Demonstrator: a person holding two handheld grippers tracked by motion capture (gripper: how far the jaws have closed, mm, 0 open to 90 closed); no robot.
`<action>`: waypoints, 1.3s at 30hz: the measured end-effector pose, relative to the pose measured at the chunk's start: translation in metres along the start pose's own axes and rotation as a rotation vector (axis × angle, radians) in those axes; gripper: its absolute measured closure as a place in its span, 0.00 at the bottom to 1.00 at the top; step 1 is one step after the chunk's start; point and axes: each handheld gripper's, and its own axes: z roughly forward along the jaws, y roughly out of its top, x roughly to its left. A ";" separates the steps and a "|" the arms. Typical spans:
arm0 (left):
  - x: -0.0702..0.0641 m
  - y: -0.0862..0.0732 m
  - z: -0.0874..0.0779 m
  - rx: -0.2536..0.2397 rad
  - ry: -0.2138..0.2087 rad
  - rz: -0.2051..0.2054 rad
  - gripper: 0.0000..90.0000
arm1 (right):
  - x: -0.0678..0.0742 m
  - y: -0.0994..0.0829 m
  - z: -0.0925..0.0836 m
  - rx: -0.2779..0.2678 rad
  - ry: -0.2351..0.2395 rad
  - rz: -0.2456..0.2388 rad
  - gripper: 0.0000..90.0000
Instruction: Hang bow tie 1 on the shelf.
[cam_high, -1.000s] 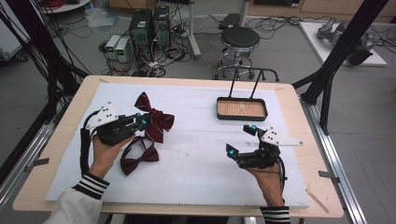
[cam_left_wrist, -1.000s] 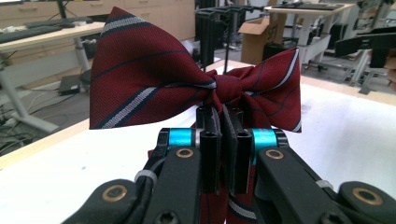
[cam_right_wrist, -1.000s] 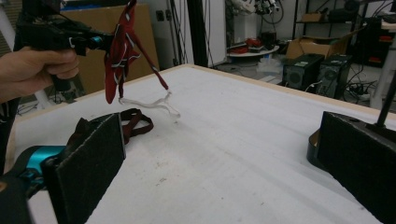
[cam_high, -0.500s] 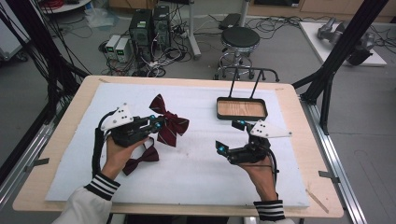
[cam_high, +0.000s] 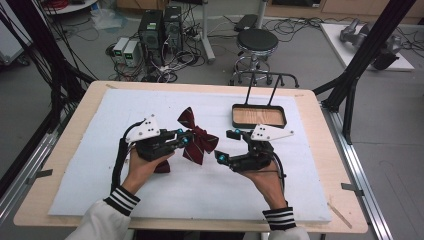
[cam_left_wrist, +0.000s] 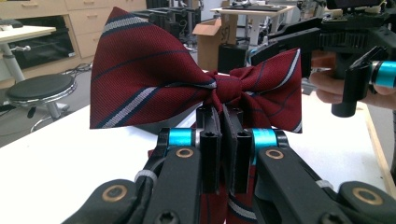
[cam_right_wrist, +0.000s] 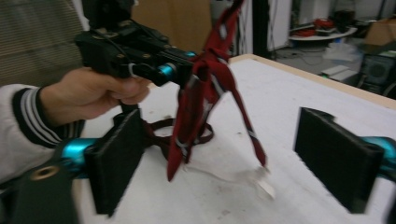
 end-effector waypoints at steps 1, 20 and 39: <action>-0.001 0.000 0.001 0.000 -0.002 0.003 0.95 | 0.001 0.000 0.001 0.003 0.003 0.000 0.22; -0.013 0.001 0.017 0.004 -0.034 0.019 0.95 | 0.002 0.000 0.011 0.057 0.068 -0.016 0.82; -0.009 0.000 0.017 0.012 -0.027 -0.030 0.54 | 0.003 0.001 0.007 0.057 0.009 -0.045 0.97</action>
